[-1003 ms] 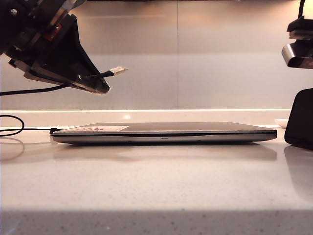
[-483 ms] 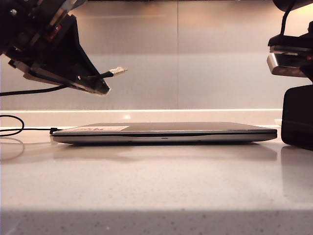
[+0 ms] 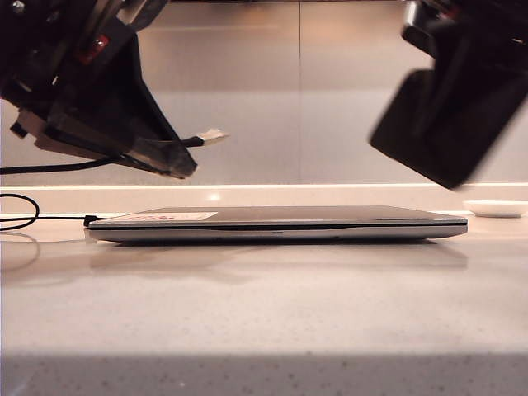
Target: Pick up the charging cable and the phone, plug the charging cable into the charging port on the phone, and finally place them back on the table.
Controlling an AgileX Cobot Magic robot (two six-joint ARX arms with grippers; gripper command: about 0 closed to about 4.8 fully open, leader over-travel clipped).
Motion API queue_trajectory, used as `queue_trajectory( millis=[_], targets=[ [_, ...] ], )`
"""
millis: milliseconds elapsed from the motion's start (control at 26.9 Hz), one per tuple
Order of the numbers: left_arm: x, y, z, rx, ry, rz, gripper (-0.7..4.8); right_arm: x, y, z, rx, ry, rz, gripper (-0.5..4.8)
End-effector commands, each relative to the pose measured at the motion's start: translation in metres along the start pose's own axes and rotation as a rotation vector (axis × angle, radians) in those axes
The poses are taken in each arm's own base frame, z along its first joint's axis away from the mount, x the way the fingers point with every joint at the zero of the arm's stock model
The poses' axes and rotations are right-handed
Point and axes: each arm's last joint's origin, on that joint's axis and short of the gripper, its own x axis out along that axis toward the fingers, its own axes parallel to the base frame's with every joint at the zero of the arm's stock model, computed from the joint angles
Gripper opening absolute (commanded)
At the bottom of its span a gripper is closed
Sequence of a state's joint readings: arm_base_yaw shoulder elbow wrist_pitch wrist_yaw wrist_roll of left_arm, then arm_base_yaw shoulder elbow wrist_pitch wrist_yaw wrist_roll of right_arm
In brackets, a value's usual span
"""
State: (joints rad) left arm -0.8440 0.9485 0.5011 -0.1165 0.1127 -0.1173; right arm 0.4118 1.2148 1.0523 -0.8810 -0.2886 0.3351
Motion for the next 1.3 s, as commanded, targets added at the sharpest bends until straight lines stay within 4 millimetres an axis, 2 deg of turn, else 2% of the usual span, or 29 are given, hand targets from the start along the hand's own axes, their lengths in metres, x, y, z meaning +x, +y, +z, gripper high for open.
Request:
queue_trajectory(
  millis=[37, 334, 669, 891, 1114, 1300],
  targets=[
    [0.000, -0.008, 0.002, -0.073, -0.015, -0.039, -0.06, -0.003, 0.008, 0.014, 0.007, -0.133, 0.138, -0.07],
    [0.007, -0.016, -0.012, -0.286, -0.109, -0.122, -0.06, 0.016, 0.010, 0.024, 0.080, -0.312, 0.395, -0.06],
    [0.009, -0.022, -0.015, -0.364, -0.130, -0.171, -0.06, 0.044, -0.002, 0.010, 0.326, -0.392, 0.622, -0.06],
    [0.010, -0.023, -0.012, -0.417, -0.157, -0.188, -0.06, 0.054, -0.005, 0.001, 0.389, -0.377, 0.657, -0.06],
    [0.012, -0.023, -0.012, -0.421, -0.157, -0.188, -0.06, 0.055, 0.008, 0.000, 0.364, -0.426, 0.665, -0.06],
    [0.012, -0.023, -0.010, -0.426, -0.178, -0.198, -0.06, 0.063, 0.018, -0.005, 0.347, -0.395, 0.669, -0.06]
  ],
)
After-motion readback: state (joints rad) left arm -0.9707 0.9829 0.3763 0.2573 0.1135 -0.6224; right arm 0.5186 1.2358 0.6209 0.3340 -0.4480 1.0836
